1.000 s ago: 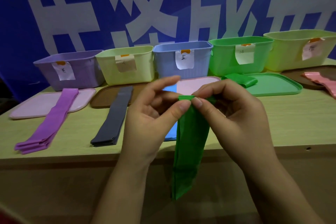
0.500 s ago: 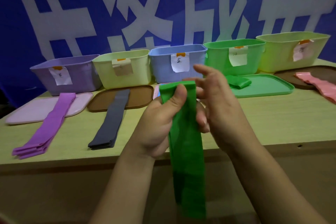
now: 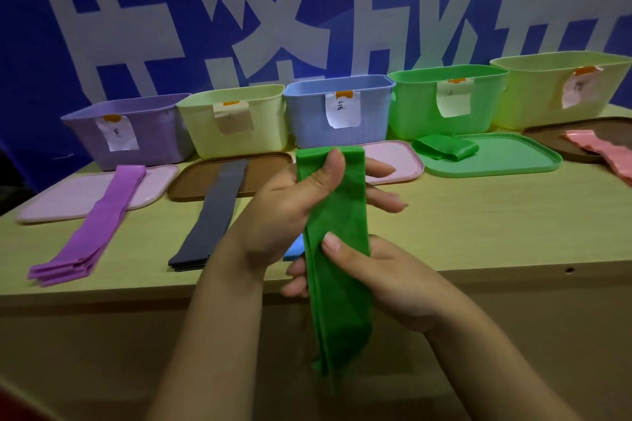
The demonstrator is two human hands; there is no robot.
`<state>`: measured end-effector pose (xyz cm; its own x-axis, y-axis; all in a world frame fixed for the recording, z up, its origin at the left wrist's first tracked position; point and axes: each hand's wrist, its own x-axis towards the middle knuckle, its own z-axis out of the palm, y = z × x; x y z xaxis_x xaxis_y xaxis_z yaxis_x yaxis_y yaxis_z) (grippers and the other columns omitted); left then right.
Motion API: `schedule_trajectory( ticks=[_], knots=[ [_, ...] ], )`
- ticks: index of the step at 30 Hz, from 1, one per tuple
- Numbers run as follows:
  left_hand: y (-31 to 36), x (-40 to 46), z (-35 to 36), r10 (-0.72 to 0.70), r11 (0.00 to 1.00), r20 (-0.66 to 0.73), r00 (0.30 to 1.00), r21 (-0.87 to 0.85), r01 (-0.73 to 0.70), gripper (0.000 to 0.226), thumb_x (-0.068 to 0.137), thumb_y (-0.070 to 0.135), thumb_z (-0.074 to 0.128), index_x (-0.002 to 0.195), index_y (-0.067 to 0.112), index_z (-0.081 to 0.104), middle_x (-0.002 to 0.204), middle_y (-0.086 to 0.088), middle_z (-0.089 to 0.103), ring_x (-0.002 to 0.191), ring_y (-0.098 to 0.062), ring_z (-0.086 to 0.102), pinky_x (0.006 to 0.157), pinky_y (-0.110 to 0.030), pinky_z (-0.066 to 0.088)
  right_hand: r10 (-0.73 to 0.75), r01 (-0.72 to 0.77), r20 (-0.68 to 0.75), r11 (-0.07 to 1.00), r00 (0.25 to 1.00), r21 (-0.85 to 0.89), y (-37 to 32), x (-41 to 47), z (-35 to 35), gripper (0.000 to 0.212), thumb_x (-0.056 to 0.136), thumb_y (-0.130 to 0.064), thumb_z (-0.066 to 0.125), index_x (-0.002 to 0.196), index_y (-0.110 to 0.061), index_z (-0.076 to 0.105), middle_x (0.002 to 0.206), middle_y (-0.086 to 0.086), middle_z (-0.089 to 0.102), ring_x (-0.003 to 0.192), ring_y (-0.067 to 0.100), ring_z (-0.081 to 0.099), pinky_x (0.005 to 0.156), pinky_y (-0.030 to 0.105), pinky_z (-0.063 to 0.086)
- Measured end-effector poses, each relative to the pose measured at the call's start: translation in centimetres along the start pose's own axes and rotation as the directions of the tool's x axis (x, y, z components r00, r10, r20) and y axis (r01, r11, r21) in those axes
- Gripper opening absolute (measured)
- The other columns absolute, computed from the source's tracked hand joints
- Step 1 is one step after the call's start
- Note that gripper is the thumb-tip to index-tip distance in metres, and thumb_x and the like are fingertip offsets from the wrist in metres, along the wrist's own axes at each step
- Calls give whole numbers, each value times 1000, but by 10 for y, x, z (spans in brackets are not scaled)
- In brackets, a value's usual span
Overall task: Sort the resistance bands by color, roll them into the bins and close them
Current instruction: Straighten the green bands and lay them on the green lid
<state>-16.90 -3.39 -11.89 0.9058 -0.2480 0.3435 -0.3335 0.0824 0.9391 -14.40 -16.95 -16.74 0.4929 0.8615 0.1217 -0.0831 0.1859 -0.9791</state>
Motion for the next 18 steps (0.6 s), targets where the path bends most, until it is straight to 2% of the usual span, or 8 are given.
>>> schedule_trajectory(
  ticks=[1,3,6,10,13,15,17,18],
  knots=[
    [-1,-1,-1,-16,999,31,999,-41,18,47,92,43,35,108,13,67,96,-16,73,101,-30,67,76,-34,54,-13,12,21,1000,1000,19,1,0,-1,34,91,-33,44,94,-13,71,91,7,74,95,18,69,83,25,53],
    [-5,0,-4,-41,990,87,995,-134,52,47,90,50,40,109,18,68,97,-14,73,101,-30,66,81,-37,51,-45,43,73,999,996,26,5,0,-2,33,93,-33,44,102,-11,67,93,9,73,100,22,67,88,27,51],
    [-11,3,-7,-13,958,210,978,-279,72,46,90,49,46,112,14,66,94,-13,73,94,-30,68,90,-46,47,-55,27,200,990,978,139,15,1,-2,40,92,-41,52,112,-6,55,89,7,69,103,28,63,90,36,51],
    [-16,6,-9,-4,958,238,971,-278,72,46,90,49,46,111,13,65,84,-11,71,80,-26,70,86,-46,49,-1,-91,272,942,962,324,19,2,-11,58,86,-41,62,123,0,44,92,14,65,108,33,60,93,49,48],
    [-14,7,-10,22,940,195,981,-337,46,46,93,43,37,108,10,66,75,-8,66,69,-22,67,78,-42,54,11,-64,192,960,981,273,19,4,-12,48,85,-42,63,107,-1,53,78,7,62,84,24,66,87,40,51],
    [-13,10,-9,23,929,105,994,-369,17,48,94,40,31,102,9,66,67,-6,59,59,-17,60,68,-36,56,39,-58,76,961,996,269,20,5,-7,35,89,-38,54,95,-4,59,65,3,55,61,17,59,73,33,53],
    [-14,11,-5,10,929,23,1000,-370,-1,49,97,39,26,97,7,64,61,-3,54,51,-13,52,60,-30,52,31,-21,-35,967,999,254,23,6,1,32,88,-35,47,89,-4,58,60,3,55,52,16,56,61,28,53],
    [-15,12,-4,-4,931,-5,1000,-364,1,48,99,37,24,95,7,62,59,-2,52,49,-12,49,57,-27,50,14,4,-72,971,997,239,26,6,4,32,87,-34,47,89,-4,58,60,5,59,53,17,60,60,28,54]
  ],
)
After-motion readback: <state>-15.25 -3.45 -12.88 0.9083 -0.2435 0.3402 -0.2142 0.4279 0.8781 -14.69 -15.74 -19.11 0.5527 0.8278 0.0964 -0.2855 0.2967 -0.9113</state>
